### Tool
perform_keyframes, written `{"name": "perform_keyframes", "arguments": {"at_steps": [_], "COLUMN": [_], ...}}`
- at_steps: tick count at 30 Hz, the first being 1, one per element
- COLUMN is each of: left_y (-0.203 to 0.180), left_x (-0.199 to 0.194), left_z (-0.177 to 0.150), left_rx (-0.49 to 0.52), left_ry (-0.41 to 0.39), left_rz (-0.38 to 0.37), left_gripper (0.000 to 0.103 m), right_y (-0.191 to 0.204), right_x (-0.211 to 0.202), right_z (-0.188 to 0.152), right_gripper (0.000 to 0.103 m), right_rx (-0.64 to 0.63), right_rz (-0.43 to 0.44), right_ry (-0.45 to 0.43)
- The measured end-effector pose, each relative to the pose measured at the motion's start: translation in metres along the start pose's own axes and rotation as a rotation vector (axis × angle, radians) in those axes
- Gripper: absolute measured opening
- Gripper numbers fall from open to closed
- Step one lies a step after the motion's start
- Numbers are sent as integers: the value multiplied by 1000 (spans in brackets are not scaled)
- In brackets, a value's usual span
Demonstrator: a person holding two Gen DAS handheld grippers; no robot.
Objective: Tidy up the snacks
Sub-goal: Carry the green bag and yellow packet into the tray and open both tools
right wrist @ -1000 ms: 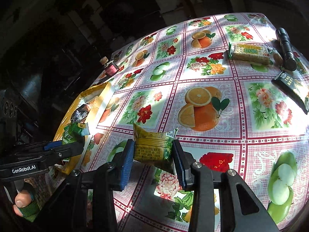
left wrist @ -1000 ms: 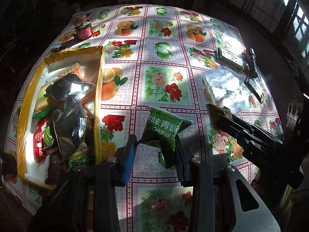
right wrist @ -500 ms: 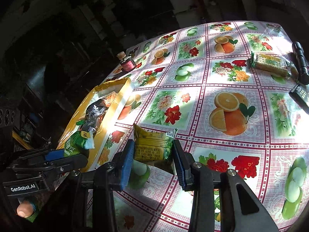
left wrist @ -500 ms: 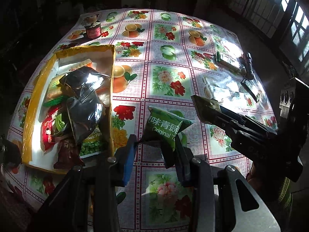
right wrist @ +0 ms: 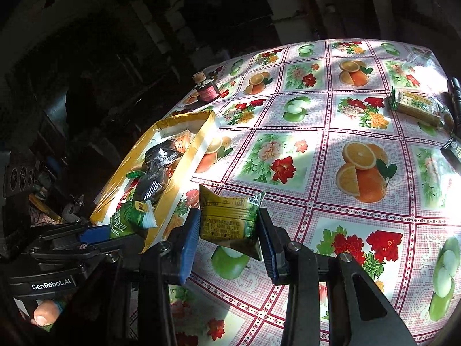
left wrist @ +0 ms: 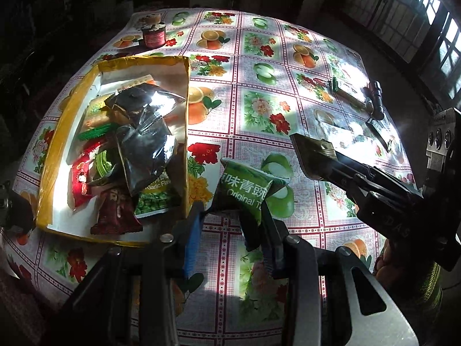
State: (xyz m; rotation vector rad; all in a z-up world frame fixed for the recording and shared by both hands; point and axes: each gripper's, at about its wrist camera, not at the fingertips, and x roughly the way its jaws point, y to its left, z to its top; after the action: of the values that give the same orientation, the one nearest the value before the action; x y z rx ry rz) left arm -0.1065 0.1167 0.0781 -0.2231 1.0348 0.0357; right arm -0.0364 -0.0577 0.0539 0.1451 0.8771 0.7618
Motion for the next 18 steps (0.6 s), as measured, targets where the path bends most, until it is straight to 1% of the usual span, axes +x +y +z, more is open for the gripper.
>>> {"name": "perform_keyframes", "arguments": {"at_steps": [9,18], "left_y": [11,42], "left_x": [-10,-15], "left_z": [0,4], "left_rx": [-9,-68], "left_ry": [-24,-33], "left_rz": [20,38], "left_gripper": [38,38], "right_y": [19,42], "right_x": [8,19], "right_z": [6,11], "right_gripper": [39,39], "right_rx": [-46,-96], "right_rz": [29,66], "right_ry": [5,14]}}
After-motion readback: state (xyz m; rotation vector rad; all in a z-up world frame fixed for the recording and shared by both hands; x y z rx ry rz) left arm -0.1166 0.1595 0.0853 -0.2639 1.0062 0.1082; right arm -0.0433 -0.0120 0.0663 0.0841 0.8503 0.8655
